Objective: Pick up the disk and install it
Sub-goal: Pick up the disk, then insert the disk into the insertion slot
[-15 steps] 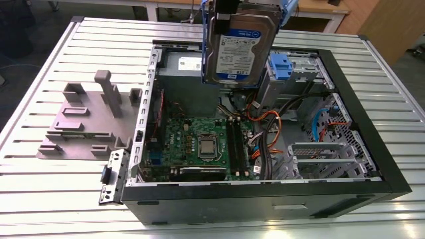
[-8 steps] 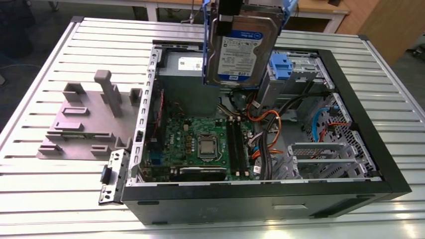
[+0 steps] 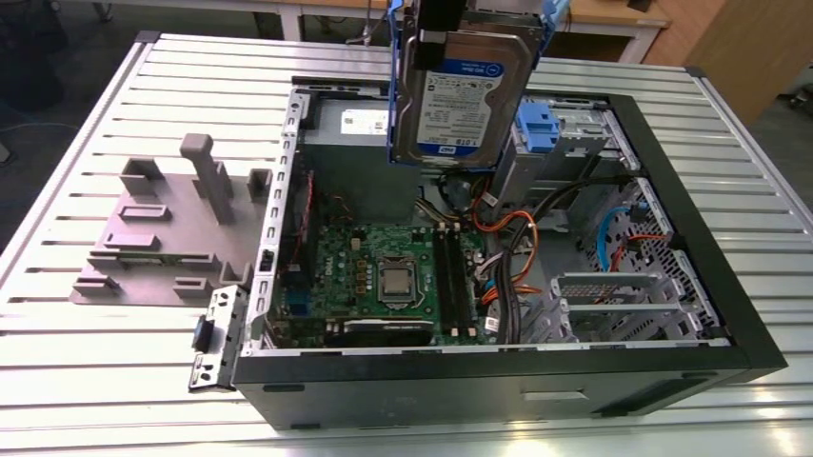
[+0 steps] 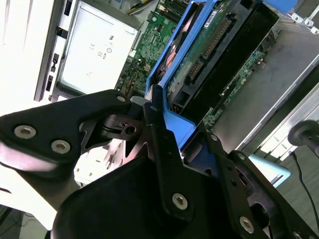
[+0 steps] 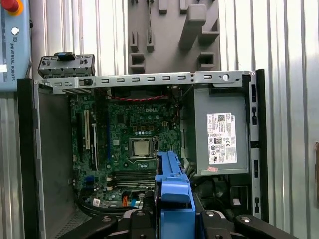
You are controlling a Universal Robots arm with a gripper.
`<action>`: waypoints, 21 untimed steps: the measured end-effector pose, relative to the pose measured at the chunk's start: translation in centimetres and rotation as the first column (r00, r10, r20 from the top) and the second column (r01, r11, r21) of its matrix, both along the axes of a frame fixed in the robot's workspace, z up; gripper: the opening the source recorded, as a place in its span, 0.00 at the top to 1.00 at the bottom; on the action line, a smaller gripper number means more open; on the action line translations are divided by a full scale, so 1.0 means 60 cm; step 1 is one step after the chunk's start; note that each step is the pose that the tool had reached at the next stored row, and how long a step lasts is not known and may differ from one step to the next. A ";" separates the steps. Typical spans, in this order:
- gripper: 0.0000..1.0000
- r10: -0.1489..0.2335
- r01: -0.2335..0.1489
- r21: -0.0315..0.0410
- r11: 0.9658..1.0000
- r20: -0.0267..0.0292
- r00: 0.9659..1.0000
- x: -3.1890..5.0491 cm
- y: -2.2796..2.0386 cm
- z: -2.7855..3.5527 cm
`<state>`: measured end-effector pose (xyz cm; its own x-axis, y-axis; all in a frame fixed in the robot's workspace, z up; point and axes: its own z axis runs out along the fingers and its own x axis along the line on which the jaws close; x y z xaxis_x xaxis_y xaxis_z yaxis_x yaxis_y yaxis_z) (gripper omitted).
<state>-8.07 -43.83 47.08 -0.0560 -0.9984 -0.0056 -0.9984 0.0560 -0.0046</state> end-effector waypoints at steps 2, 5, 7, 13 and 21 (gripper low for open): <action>0.64 0.000 0.000 0.000 1.000 0.000 1.000 0.000 0.0000 0.000; 0.64 0.000 0.000 0.000 1.000 0.000 1.000 0.000 0.0000 0.000; 0.64 0.001 -0.001 0.000 1.000 0.000 1.000 0.000 0.0000 0.000; 0.64 0.001 -0.001 -0.001 1.000 0.000 1.000 0.000 -0.0017 0.000; 0.64 0.001 -0.001 -0.006 1.000 0.000 1.000 0.000 -0.0139 0.000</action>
<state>-8.07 -44.66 47.05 -0.0553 -0.9985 0.0005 -0.9985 0.0553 -0.0049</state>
